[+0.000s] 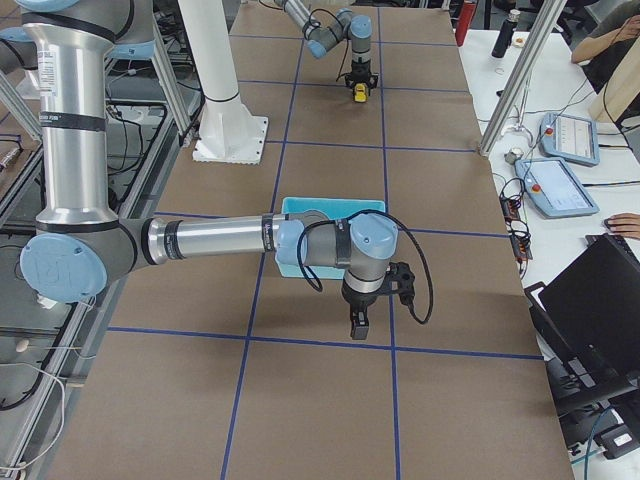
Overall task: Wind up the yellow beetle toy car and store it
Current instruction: 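Close the left gripper on the car, pressing it onto the table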
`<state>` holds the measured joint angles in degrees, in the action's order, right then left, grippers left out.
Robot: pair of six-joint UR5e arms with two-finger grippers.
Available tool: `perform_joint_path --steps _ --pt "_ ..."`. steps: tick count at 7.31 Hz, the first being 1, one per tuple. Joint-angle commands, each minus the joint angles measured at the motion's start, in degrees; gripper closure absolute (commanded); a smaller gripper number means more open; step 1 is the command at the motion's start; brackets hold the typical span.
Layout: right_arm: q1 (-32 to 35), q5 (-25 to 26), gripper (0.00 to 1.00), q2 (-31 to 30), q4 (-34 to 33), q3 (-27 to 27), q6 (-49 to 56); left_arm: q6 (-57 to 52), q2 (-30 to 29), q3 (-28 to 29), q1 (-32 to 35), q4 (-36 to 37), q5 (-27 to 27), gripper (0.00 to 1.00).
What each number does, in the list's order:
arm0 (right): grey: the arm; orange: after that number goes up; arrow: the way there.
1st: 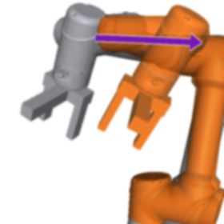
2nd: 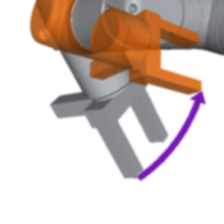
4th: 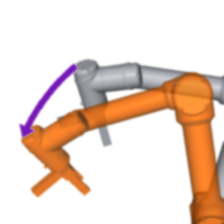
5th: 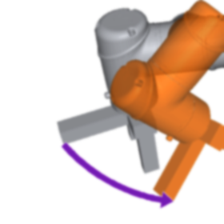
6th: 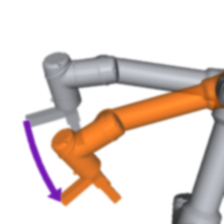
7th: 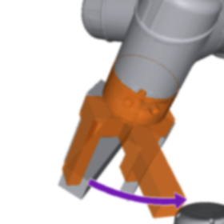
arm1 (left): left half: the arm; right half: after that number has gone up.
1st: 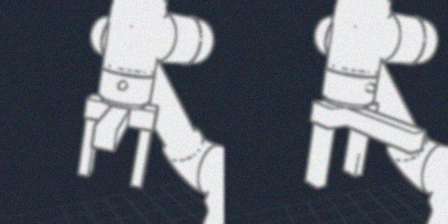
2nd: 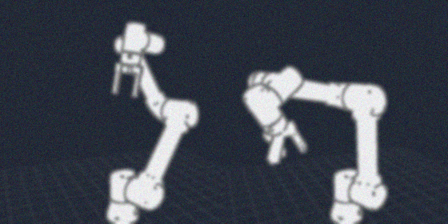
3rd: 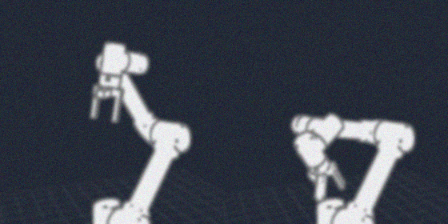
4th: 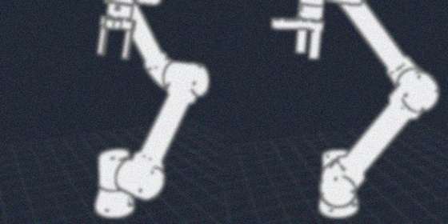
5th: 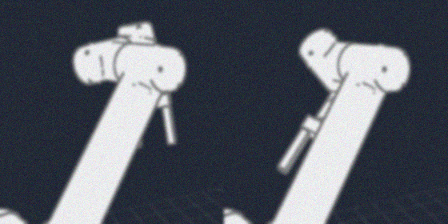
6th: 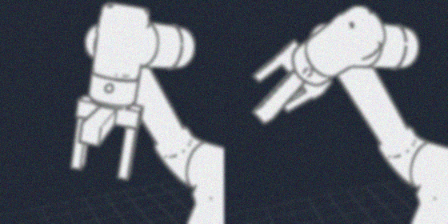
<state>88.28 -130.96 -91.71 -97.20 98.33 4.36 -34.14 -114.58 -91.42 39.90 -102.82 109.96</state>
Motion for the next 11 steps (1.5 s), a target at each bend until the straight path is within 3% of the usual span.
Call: perform_joint_path --steps 1,4,7,8,9,11 --pt "-0.04 0.01 0.0 0.39 0.0 -0.51 -0.05 0.3 0.05 0.01 -0.17 0.07 0.34 0.56" --pt "-0.39 0.01 0.0 0.57 0.0 -0.86 -0.23 0.66 0.84 -2.61 0.0 0.25 0.52 0.76" --pt "-0.39 0.01 0.0 0.48 0.0 -0.95 -0.14 0.57 2.51 -6.57 0.0 1.92 0.43 0.77" --pt "-0.39 0.01 0.0 0.48 0.0 -0.95 -0.14 0.48 2.52 -5.79 -0.17 1.83 0.43 0.42" --pt "-0.39 0.01 0.0 0.48 0.0 -1.03 -0.14 0.92 2.6 -5.87 -0.18 1.74 0.78 0.0" --pt "-0.39 0.01 0.0 0.48 0.0 -1.03 -0.14 1.97 2.17 -4.83 0.26 1.57 1.75 0.0"
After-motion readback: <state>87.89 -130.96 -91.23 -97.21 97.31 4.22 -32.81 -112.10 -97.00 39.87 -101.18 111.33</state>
